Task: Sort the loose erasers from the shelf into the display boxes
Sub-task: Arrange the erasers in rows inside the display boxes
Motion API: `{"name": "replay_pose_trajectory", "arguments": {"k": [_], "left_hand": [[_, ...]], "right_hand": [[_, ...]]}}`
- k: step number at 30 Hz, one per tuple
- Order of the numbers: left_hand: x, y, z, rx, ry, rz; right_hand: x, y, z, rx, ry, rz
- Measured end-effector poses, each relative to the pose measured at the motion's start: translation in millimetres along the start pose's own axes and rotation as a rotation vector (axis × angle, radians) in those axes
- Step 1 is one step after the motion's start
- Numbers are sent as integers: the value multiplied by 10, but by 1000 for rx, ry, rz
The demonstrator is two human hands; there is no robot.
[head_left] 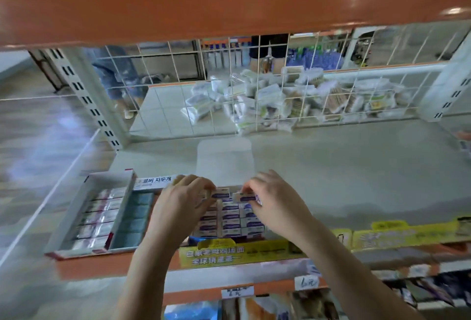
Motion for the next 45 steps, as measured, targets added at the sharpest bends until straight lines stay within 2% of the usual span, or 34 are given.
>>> {"name": "replay_pose_trajectory", "arguments": {"k": [8, 13, 18, 25, 33, 45], "left_hand": [[24, -24, 5, 50, -37, 13], [77, -54, -55, 81, -70, 73], [189, -99, -81, 95, -123, 183], [198, -154, -106, 43, -236, 209], [243, -184, -131, -104, -243, 162], [299, -136, -181, -129, -286, 132]], "right_hand": [[81, 31, 5, 25, 196, 33], [93, 63, -38, 52, 217, 28], [97, 69, -28, 89, 235, -11], [150, 79, 33, 154, 351, -89], [42, 135, -75, 147, 191, -128], [10, 190, -264, 251, 55, -113]]}}
Point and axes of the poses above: each hand's wrist, its own y-axis away from the middle knuckle, its own x-axis out of the palm, z = x × y, the point moved 7 cm from there along -y, towards the middle knuckle, and after that the axes turned 4 degrees about x, right-handed, at the moved point
